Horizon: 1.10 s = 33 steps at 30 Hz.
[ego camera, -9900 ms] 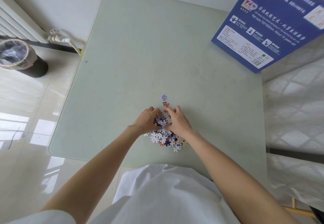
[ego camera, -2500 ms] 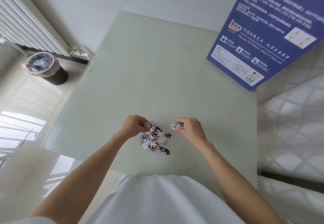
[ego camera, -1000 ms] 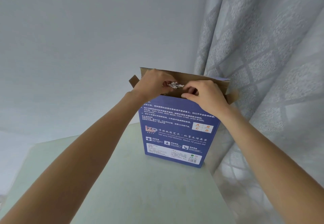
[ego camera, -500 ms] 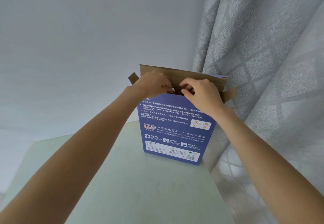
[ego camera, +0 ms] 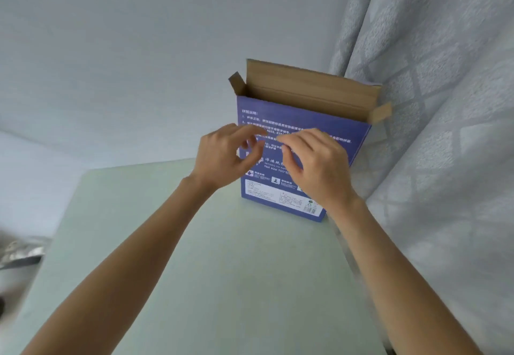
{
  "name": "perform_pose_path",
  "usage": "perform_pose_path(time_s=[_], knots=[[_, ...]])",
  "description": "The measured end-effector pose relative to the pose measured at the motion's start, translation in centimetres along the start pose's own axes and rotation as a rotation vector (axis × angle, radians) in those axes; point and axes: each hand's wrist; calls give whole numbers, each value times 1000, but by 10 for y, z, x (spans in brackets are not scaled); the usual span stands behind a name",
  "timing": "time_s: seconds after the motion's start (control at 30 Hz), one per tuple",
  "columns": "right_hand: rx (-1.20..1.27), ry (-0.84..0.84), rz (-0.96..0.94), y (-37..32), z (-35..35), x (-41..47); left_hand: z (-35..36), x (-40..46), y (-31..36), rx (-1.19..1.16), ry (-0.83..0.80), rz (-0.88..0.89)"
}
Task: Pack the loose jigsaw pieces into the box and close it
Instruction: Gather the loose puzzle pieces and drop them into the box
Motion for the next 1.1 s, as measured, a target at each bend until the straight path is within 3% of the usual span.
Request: perform_pose_path(time_s=[0.1, 0.2, 0.33, 0.4, 0.5, 0.6, 0.77, 1.1], knots=[[96, -75, 79, -39, 16, -53, -16, -78, 6, 9, -115, -180], [209, -241, 232, -80, 38, -118, -34, -167, 7, 74, -396, -441], [312, -622, 534, -128, 62, -197, -55, -279, 5, 106, -824, -732], [360, -833, 663, -148, 70, -233, -66, -327, 9, 105, -977, -830], [359, -1014, 806, -173, 74, -274, -76, -378, 18, 84, -1129, -910], [376, -1191, 822, -201, 71, -299, -80, -412, 36, 54, -1194, -869], [336, -1405, 534, -229, 71, -315, -72, -428, 64, 81, -1335, -678], [464, -1161, 629, -250, 87, -321, -65, -449, 86, 2, -1082, -799]])
Point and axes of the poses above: each hand's wrist, its own x-axis towards the middle knuckle, its own z-axis out of the palm, y = z × x, and after that the axes turned 15 degrees about x, right-handed
